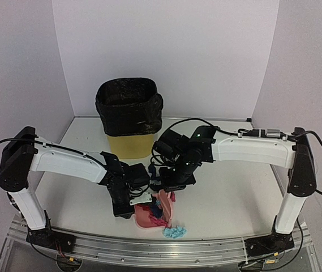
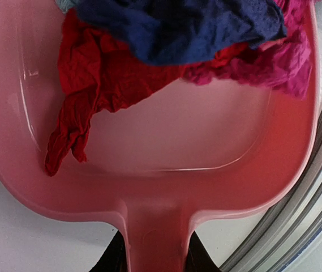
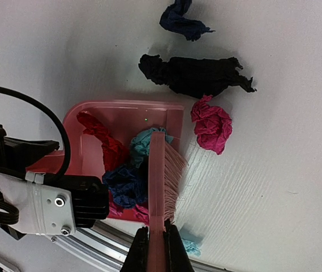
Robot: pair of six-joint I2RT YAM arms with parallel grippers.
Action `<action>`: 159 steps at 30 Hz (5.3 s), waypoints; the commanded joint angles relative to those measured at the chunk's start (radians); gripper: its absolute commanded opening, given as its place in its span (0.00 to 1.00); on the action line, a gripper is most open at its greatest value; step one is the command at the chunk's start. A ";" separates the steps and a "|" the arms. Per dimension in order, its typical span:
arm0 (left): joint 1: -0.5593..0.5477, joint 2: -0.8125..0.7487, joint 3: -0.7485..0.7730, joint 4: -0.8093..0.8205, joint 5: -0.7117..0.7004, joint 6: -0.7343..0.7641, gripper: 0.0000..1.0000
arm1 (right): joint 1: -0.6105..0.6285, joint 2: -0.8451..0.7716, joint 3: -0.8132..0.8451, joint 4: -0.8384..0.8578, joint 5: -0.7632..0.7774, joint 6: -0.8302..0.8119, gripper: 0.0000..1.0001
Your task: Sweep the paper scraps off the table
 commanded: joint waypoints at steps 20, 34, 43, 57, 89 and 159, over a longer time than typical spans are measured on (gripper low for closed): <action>0.000 -0.190 -0.168 0.387 -0.027 -0.024 0.00 | 0.007 -0.452 -0.249 -0.063 0.518 0.013 0.00; 0.021 -0.243 0.067 0.271 0.017 0.032 0.00 | -0.014 -0.637 -0.427 -0.160 0.671 0.108 0.00; 0.146 -0.140 0.429 0.063 0.057 0.035 0.00 | -0.032 -0.634 -0.476 -0.225 0.654 0.148 0.00; 0.357 0.021 0.949 -0.207 0.121 0.177 0.00 | -0.045 -0.581 -0.499 -0.230 0.623 0.166 0.00; 0.670 0.020 0.920 0.117 -0.592 0.531 0.00 | -0.053 -0.490 -0.487 -0.231 0.627 0.172 0.00; 0.381 -0.744 -0.003 0.331 0.735 -0.076 0.00 | -0.012 -0.430 -0.383 0.125 -0.471 -0.575 0.00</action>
